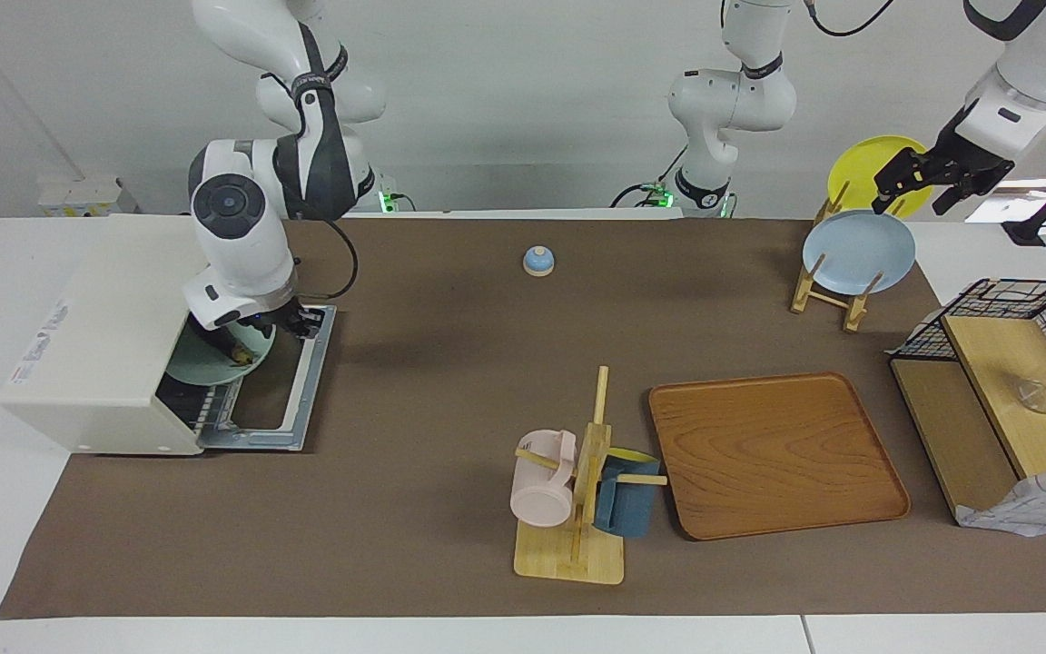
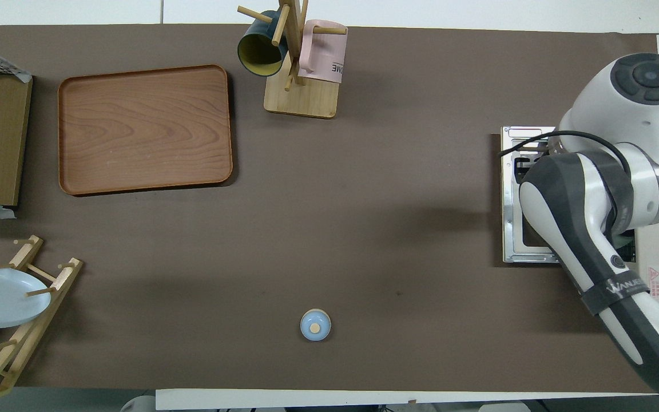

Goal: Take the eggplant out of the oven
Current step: 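Grasp the green plate with the right gripper and pull it out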

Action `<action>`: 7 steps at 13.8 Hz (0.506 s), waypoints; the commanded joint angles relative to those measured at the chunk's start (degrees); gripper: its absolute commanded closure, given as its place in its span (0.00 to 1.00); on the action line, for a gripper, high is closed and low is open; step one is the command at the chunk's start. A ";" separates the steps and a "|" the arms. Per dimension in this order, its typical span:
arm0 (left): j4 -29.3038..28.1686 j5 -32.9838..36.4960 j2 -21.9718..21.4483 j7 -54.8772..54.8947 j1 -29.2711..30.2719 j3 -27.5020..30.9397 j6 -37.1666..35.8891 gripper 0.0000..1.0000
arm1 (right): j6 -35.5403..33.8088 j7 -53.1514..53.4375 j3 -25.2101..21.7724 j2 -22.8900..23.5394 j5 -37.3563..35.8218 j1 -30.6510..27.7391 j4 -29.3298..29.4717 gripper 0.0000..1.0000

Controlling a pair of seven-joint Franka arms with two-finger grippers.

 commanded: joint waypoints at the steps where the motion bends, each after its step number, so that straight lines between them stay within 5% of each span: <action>1: 0.87 0.67 -0.15 0.21 -0.36 0.13 -0.85 0.00 | 2.01 -5.60 0.57 -2.21 -1.44 -2.55 -3.94 0.50; 7: 0.87 0.67 -0.15 0.21 -0.36 0.13 -0.85 0.00 | 11.50 -11.51 0.57 -4.23 -1.44 -6.60 -11.42 0.56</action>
